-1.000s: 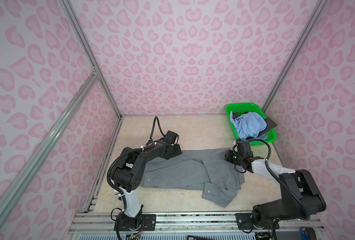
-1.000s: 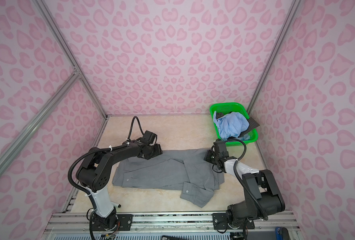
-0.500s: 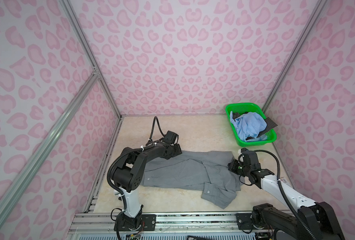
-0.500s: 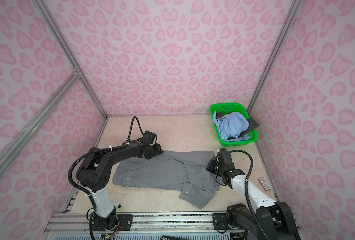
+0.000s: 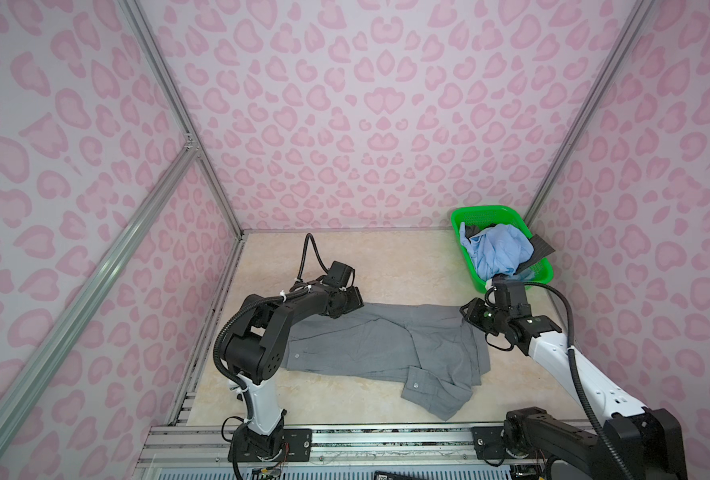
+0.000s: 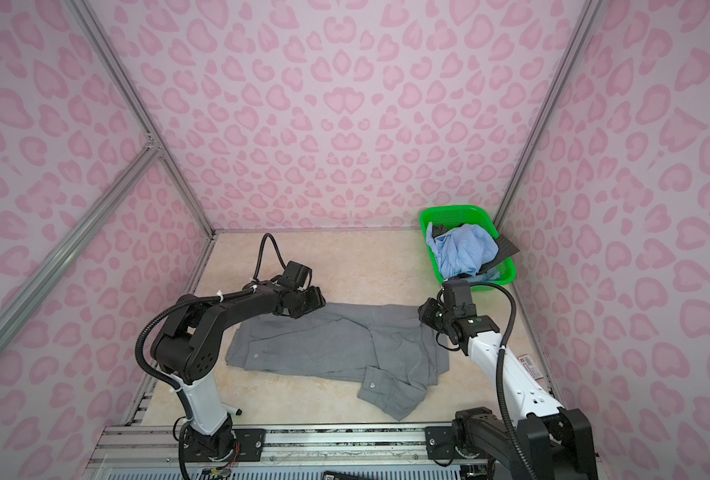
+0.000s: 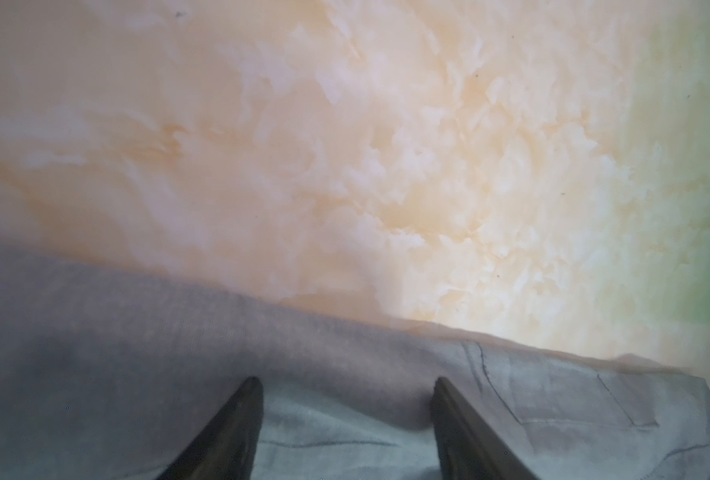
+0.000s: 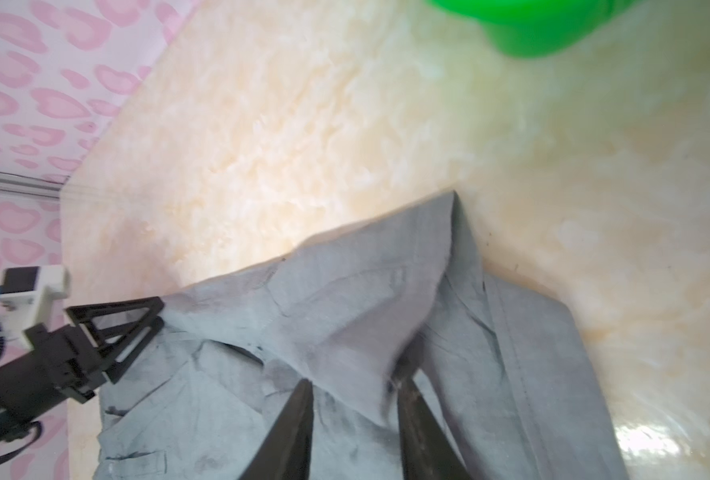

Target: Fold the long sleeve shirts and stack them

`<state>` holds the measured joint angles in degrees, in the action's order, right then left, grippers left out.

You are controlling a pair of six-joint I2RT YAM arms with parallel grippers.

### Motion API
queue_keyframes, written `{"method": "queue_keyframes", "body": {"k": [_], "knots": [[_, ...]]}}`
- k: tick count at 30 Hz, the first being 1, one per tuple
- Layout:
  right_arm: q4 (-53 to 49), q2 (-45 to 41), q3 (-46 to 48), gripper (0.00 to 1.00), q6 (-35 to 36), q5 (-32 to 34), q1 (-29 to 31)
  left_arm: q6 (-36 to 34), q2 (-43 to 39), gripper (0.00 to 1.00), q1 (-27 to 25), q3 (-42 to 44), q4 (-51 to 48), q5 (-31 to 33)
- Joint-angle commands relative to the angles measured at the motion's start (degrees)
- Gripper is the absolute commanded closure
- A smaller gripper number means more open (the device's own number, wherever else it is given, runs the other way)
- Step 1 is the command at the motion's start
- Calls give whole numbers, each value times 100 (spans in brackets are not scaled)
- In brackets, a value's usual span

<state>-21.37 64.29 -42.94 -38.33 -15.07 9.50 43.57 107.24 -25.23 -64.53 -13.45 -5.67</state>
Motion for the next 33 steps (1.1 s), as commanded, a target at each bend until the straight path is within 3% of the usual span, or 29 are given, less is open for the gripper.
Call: {"method": "queue_keyframes", "body": {"k": [1, 10, 17, 26, 28, 33], "knots": [[-149, 176, -243, 65, 128, 119, 152, -35, 23, 33, 27, 25, -613, 66], [1243, 1945, -325, 77, -203, -310, 631, -69, 24, 33, 194, 81, -628, 85], [2138, 3149, -49, 80, -421, -80, 540, -64, 142, 33, 245, -131, -665, 31], [2535, 4705, -1172, 80, -177, -167, 54, -218, 809, 31, 596, -1199, -858, -27], [2356, 4616, -1415, 77, -95, -154, 132, -314, 902, 30, 676, -1643, -1038, -80], [1277, 3332, -1800, 57, 550, 393, 548, -568, 534, 18, 649, -2210, -1426, -258]]}}
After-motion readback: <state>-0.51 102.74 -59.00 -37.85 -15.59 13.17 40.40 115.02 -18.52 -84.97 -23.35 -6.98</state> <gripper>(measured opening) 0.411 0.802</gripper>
